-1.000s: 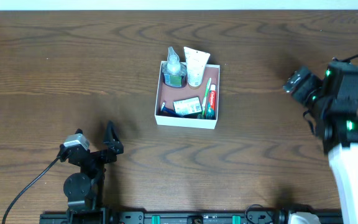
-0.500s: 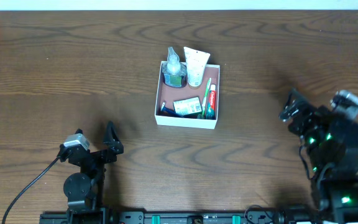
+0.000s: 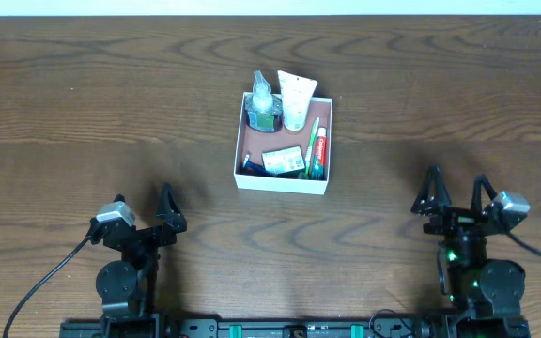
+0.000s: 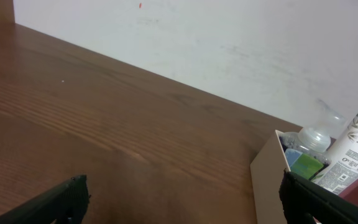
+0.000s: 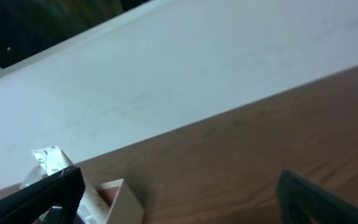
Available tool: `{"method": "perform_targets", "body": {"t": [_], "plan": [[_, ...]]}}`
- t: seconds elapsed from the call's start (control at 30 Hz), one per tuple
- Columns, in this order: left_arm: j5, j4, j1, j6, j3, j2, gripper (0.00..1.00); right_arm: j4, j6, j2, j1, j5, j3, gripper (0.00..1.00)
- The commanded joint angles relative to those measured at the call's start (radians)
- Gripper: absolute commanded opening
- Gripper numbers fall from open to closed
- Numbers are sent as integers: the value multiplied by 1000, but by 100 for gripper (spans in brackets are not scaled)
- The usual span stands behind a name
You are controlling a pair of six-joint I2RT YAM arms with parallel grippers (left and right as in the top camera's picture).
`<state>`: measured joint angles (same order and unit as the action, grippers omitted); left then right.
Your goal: Pack container
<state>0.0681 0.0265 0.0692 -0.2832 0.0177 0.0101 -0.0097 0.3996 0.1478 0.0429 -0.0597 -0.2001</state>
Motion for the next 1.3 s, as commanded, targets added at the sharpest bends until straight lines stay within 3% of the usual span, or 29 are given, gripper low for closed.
{"method": "perform_targets", "body": {"t": [0.0, 0.47, 0.87, 1.27], "plan": [[11, 40, -3, 16, -14, -6, 98, 6, -109, -65, -18, 12, 31, 99], [11, 40, -3, 16, -14, -6, 98, 0, -138, -143, -27, 34, 195, 99], [11, 40, -3, 16, -14, -6, 98, -64, -411, -143, -27, 42, 195, 99], [11, 40, -3, 16, -14, -6, 98, -66, -484, -143, -27, 50, 195, 99]]}}
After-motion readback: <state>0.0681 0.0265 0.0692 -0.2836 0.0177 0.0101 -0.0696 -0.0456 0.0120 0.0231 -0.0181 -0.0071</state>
